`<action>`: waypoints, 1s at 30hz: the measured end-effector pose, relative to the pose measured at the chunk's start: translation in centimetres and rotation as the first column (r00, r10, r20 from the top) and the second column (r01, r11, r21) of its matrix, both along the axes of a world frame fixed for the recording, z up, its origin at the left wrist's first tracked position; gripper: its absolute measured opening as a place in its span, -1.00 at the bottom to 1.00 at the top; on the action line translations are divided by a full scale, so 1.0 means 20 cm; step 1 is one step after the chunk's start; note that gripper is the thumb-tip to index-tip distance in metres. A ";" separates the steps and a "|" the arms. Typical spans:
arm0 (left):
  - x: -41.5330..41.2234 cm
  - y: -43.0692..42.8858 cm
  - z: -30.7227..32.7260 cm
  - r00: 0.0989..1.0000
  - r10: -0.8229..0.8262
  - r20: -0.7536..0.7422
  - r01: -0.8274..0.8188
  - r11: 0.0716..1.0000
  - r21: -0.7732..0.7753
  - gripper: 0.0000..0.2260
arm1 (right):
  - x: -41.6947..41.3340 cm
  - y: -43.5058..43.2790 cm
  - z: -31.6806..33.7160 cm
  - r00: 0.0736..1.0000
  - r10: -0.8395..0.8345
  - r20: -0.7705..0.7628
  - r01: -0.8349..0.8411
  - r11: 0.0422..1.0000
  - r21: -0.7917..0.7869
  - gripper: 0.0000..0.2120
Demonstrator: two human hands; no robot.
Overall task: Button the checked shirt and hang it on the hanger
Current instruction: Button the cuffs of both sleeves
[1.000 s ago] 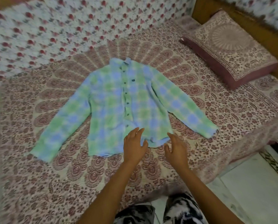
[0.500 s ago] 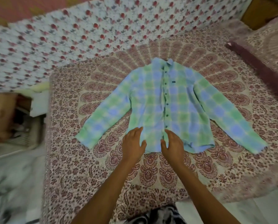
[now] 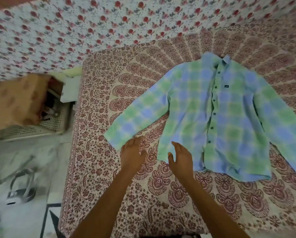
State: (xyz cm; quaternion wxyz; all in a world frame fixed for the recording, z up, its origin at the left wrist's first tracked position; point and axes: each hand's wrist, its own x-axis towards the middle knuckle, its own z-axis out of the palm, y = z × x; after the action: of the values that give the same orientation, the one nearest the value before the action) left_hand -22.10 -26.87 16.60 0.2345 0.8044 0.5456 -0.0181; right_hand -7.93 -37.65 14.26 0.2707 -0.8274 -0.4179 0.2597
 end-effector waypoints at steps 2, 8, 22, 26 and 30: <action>-0.04 0.07 -0.06 1.000 -0.016 0.012 0.016 1.000 0.009 -0.54 | -0.03 0.06 -0.03 1.000 -0.015 0.000 0.015 1.000 -0.016 -0.52; -0.13 0.37 -0.38 0.993 -0.105 -0.048 0.104 0.994 -0.026 -0.57 | -0.14 0.25 -0.22 0.992 -0.123 0.010 0.123 0.992 -0.002 -0.56; -0.33 0.76 -0.97 0.988 -0.051 -0.146 0.068 0.992 0.109 -0.67 | -0.43 0.55 -0.69 0.972 -0.227 -0.055 0.228 0.973 0.014 -0.47; -0.36 0.86 -0.96 0.981 -0.127 -0.145 0.149 0.977 0.150 -0.79 | -0.52 0.56 -0.74 0.972 -0.218 -0.092 0.218 0.976 -0.012 -0.50; -0.27 0.87 -0.83 0.959 0.029 0.282 -0.007 0.997 -0.079 -0.81 | -0.59 0.57 -0.72 0.963 -0.226 -0.145 0.225 0.974 -0.025 -0.52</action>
State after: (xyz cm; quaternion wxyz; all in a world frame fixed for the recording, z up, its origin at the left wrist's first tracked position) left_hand -27.55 -9.49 -0.07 0.3412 0.7839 0.5128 0.0780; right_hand -19.77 -26.25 -0.22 0.3249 -0.8493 -0.2989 0.2893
